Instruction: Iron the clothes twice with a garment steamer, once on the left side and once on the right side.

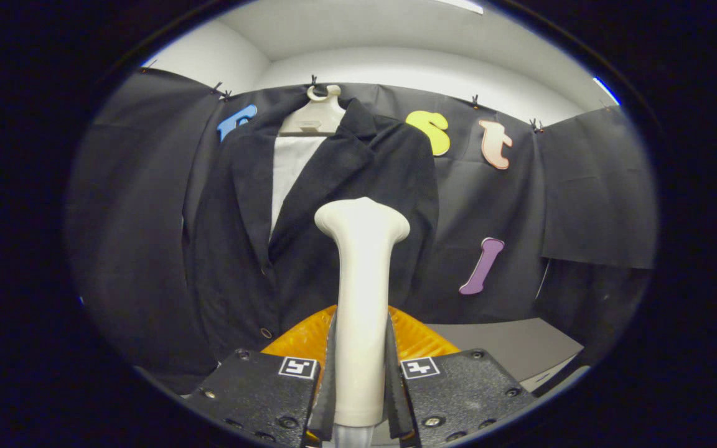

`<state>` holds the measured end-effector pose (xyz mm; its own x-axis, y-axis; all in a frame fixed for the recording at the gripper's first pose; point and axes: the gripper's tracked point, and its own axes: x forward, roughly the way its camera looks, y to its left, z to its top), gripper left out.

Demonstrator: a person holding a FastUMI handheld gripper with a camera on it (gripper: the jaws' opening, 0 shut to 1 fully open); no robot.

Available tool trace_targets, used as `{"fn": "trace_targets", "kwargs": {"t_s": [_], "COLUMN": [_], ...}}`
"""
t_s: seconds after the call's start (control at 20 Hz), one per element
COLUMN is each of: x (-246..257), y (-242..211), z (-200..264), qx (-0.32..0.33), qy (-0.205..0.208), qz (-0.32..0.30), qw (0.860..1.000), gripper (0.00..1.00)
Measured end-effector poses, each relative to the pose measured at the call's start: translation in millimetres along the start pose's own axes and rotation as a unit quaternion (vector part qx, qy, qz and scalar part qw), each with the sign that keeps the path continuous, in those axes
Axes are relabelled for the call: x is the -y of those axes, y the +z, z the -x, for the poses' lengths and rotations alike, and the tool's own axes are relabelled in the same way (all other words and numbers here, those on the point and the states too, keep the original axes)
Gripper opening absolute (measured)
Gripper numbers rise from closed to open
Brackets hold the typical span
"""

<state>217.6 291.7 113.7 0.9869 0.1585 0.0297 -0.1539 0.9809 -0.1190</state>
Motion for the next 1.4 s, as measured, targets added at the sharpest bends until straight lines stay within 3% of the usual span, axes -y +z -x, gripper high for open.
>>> {"fn": "trace_targets", "kwargs": {"t_s": [0.5, 1.4], "x": [-5.0, -16.3], "y": [-60.3, -151.3], "z": [7.7, 27.7], "qx": [-0.038, -0.099], "qy": [-0.009, -0.003], "qz": [0.035, 0.046], "qw": [0.999, 0.994], "gripper": [0.36, 0.36]}}
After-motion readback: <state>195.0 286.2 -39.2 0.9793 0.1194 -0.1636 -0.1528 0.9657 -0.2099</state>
